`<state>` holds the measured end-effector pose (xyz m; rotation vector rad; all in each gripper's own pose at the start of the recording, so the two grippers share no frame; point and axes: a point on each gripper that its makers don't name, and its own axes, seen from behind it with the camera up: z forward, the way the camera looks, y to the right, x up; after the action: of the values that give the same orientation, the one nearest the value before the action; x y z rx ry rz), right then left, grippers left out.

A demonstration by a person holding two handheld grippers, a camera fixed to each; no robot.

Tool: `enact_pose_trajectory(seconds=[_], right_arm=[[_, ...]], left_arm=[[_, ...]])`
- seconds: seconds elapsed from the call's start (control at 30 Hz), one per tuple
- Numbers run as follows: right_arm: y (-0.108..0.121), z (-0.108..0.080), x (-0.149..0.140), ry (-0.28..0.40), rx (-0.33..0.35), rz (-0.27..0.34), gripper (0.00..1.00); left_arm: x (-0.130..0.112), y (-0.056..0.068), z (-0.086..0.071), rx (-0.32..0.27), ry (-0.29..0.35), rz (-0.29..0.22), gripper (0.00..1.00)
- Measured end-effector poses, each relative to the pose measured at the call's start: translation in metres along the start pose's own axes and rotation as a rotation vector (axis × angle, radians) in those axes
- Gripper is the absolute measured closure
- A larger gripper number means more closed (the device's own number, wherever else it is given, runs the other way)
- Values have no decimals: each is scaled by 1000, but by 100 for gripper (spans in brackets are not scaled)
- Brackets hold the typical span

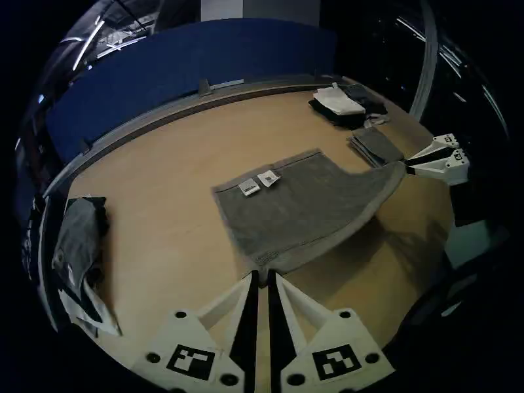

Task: Fold towel

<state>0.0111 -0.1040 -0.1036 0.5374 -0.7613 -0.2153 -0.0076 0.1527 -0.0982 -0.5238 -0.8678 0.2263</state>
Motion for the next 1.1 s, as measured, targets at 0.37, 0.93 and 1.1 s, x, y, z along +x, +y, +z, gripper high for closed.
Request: enact_pose_trajectory(seconds=[0.37,0.93,1.1], right_arm=[[-2,-9,1,4,-2,11,91],[9,7,5,-8,-9,11,91],[17,16,10,-16,-18,2,91]], left_arm=[[3,2,-7,6,12,-8,90],[9,-5,1,12,-23,-61,91],[17,-11,13,12,-27,-75,91]])
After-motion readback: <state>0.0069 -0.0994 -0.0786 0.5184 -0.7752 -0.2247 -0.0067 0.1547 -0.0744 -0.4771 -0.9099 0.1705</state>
